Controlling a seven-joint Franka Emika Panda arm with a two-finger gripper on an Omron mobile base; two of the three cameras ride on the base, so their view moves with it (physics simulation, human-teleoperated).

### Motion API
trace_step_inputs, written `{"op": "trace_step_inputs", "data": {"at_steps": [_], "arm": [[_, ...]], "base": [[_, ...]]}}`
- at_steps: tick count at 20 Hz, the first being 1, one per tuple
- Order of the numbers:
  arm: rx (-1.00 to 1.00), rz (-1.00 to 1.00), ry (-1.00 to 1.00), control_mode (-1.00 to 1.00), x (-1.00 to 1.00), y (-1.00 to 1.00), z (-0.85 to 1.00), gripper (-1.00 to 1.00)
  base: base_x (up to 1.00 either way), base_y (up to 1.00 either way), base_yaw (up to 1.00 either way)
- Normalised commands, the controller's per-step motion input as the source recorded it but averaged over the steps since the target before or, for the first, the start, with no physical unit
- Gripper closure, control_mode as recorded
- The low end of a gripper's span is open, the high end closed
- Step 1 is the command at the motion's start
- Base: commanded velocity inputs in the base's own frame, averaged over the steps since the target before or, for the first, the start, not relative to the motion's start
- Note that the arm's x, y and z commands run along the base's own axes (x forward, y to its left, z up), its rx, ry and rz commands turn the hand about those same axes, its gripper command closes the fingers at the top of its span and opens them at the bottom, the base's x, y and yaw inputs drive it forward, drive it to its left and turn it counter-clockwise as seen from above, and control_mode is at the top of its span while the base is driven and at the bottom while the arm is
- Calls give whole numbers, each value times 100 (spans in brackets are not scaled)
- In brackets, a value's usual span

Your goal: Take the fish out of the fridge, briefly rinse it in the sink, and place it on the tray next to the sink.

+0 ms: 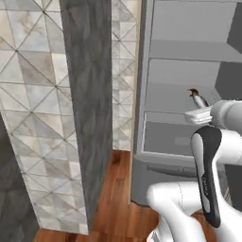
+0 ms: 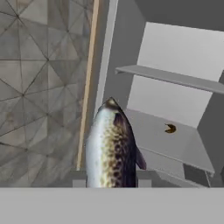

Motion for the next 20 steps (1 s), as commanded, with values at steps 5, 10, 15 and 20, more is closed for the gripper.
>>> {"op": "trace_step_inputs", "data": {"at_steps": [5, 10, 15, 20], "arm": [[0, 0, 0, 100, 0, 0, 0, 100], [0, 0, 0, 100, 0, 0, 0, 100], [0, 0, 0, 100, 0, 0, 0, 100], [0, 0, 0, 100, 0, 0, 0, 100]], "base": [[-26, -3, 93], [-26, -3, 94], [-27, -3, 93], [-18, 0, 95]]}}
